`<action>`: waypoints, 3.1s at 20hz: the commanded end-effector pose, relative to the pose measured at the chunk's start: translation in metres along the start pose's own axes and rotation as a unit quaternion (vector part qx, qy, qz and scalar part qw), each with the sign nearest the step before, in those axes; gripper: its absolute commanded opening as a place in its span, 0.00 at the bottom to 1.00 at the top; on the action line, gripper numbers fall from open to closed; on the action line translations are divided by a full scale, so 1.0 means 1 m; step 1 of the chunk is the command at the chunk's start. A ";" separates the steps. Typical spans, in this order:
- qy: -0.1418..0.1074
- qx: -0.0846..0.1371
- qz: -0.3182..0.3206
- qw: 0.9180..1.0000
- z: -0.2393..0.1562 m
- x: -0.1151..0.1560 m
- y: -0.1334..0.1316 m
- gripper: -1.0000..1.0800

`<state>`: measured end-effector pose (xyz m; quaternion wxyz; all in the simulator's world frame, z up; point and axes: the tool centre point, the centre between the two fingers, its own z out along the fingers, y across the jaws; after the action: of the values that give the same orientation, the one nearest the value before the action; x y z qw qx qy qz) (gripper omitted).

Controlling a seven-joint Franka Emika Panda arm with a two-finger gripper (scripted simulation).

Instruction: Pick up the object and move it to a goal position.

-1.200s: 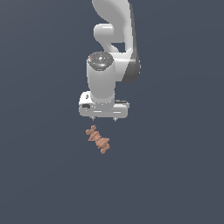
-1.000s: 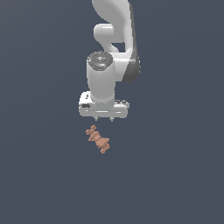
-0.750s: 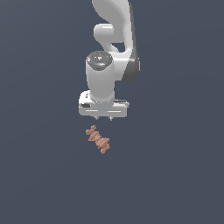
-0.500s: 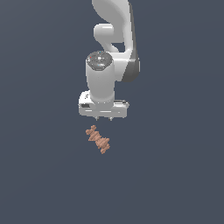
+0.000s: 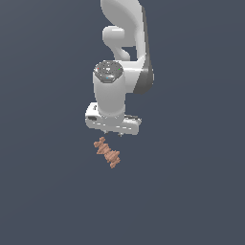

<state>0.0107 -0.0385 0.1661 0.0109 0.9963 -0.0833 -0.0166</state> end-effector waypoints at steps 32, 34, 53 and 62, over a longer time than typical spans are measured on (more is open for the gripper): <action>-0.001 -0.022 0.334 0.942 0.031 0.074 -0.019 0.62; -0.001 -0.022 0.337 0.941 0.031 0.074 -0.019 0.62; -0.001 -0.022 0.338 0.941 0.061 0.073 -0.018 0.00; -0.001 -0.022 0.338 0.941 0.058 0.073 -0.020 0.00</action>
<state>0.0838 -0.0337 0.1044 0.0379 0.9088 -0.4153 -0.0144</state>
